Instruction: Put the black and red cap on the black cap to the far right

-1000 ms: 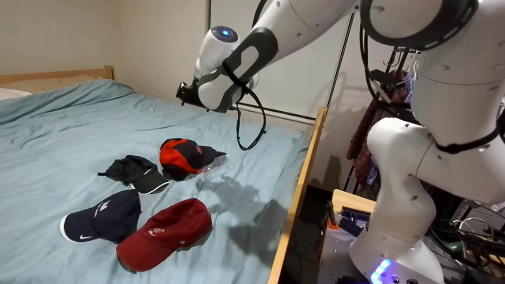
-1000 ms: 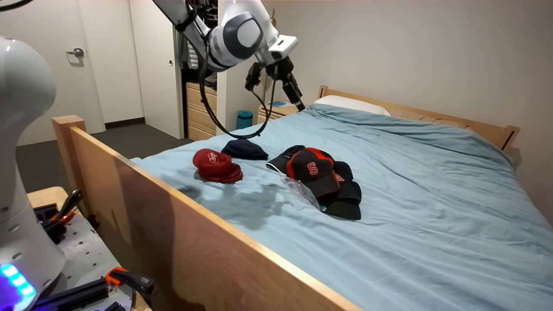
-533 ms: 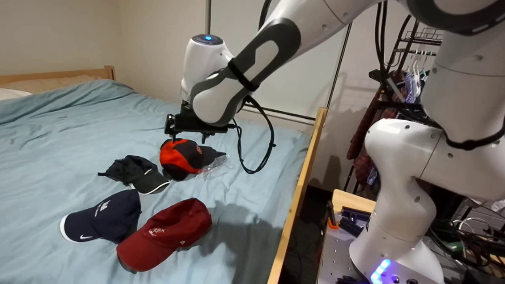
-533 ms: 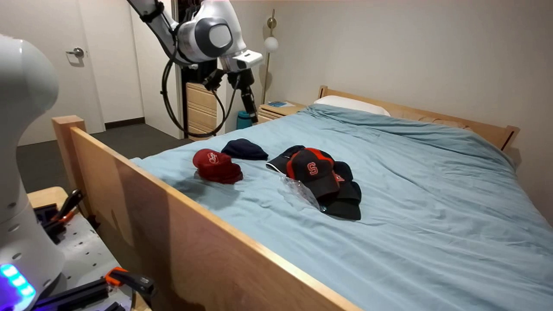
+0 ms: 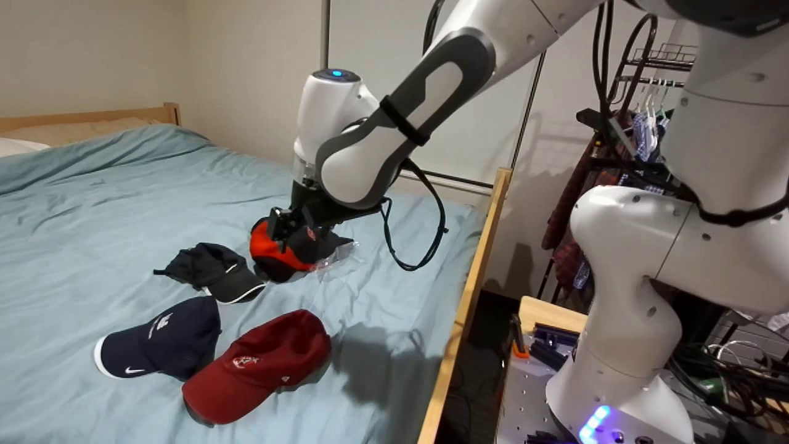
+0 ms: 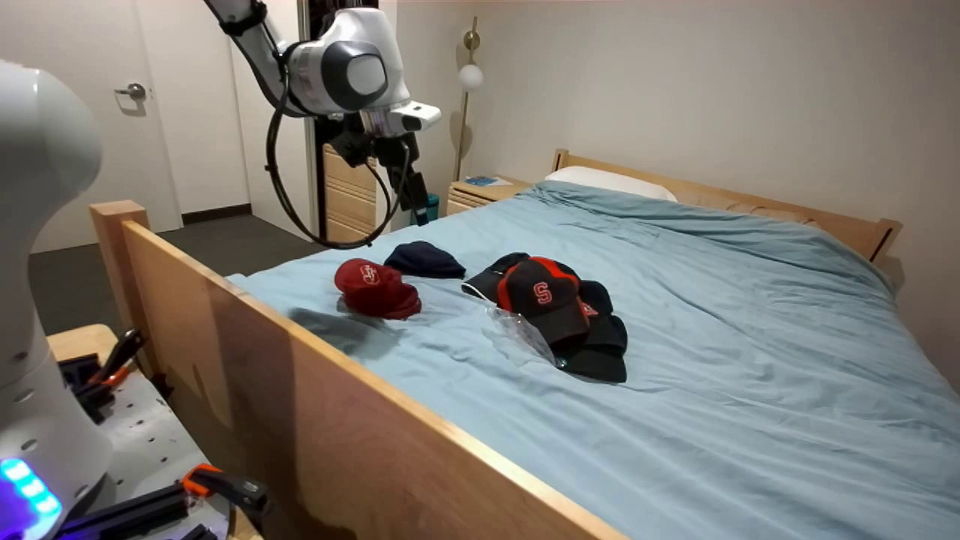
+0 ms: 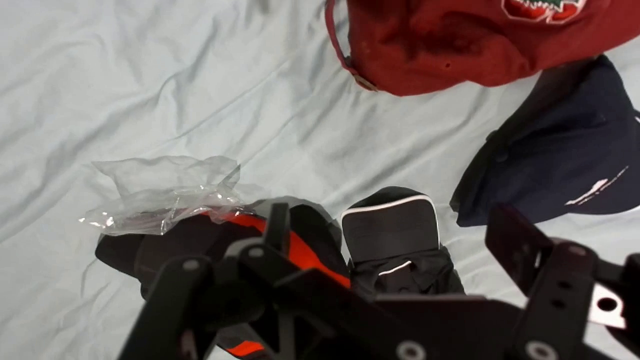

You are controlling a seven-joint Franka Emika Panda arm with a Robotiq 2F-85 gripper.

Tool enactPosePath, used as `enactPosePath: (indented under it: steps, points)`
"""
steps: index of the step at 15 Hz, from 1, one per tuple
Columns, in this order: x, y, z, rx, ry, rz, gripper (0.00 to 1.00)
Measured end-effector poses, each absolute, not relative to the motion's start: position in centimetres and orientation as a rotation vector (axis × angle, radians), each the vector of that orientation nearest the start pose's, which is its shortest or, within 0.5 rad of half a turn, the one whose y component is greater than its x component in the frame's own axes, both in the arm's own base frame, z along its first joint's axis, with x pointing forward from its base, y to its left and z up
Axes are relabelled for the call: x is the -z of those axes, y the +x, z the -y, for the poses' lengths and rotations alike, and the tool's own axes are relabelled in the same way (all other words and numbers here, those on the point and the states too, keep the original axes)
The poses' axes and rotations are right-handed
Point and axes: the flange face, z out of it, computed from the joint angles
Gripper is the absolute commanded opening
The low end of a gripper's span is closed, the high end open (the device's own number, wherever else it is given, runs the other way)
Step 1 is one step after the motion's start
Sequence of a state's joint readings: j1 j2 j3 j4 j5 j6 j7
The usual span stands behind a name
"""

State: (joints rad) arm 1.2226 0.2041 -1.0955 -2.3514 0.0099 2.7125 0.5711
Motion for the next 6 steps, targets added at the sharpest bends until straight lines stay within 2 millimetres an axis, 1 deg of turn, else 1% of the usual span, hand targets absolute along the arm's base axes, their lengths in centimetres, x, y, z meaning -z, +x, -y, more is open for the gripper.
enactPosePath:
  steps: [1, 3, 6]
  points:
    - [-31.8, 52.6, -6.0, 0.483, -3.127, -0.586, 1.00]
    - [-31.8, 51.9, -4.7, 0.455, -3.133, -0.516, 1.00]
    - [-32.1, 51.6, -4.5, 0.448, -3.120, -0.487, 1.00]
